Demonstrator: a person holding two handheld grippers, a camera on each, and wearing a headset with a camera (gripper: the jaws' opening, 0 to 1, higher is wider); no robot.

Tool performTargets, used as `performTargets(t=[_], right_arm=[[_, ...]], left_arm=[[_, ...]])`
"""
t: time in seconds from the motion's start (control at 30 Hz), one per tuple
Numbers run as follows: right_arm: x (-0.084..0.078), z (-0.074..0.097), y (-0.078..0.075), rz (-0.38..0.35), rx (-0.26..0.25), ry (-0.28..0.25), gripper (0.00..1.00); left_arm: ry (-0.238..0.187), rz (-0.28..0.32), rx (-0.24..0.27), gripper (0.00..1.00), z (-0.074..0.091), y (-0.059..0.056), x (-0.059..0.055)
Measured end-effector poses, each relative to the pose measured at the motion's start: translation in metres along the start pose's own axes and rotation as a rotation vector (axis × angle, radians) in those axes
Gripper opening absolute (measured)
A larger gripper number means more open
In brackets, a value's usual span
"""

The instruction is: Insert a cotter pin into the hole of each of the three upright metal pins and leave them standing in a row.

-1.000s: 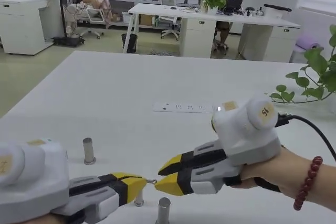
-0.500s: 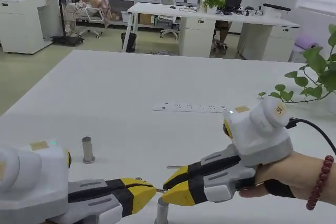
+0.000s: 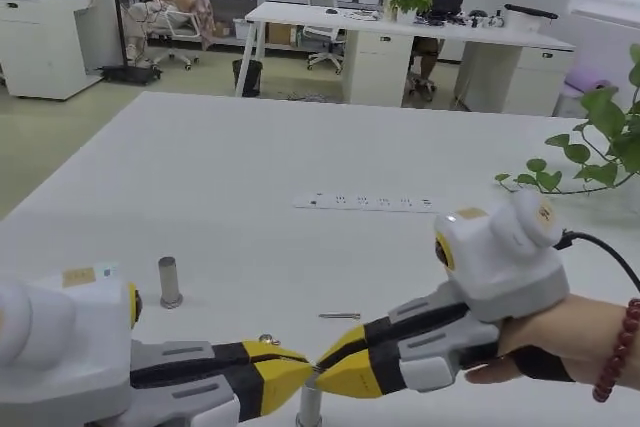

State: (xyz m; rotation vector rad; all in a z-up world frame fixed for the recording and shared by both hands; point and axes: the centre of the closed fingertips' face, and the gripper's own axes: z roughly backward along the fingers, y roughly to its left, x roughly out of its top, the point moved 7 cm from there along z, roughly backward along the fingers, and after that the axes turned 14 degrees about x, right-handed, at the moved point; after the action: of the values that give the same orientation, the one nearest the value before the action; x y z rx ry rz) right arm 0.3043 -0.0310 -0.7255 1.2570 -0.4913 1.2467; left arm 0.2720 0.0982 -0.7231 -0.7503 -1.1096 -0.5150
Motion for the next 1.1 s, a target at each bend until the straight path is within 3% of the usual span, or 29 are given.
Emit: performTargets(t=[0.27,0.6,0.77,1.1], right_arm=[[-0.003,-0.002,0.003,0.011,0.023,-0.003,0.08],[-0.002,-0.002,0.006,0.096,0.028,0.039,0.05],[-0.001,-0.005,0.007,0.125,0.034,0.077,0.03],[-0.002,0.001,0.0,0.159,-0.018,0.149,0.03]], left_arm=[[0.001,-0.002,-0.024,0.0,0.0,-0.003,-0.001],[0.004,-0.013,-0.039,0.01,0.001,-0.004,-0.001],[0.002,-0.015,-0.017,0.03,0.0,-0.001,-0.002],[0.02,-0.057,0.048,0.06,0.0,0.007,-0.006]])
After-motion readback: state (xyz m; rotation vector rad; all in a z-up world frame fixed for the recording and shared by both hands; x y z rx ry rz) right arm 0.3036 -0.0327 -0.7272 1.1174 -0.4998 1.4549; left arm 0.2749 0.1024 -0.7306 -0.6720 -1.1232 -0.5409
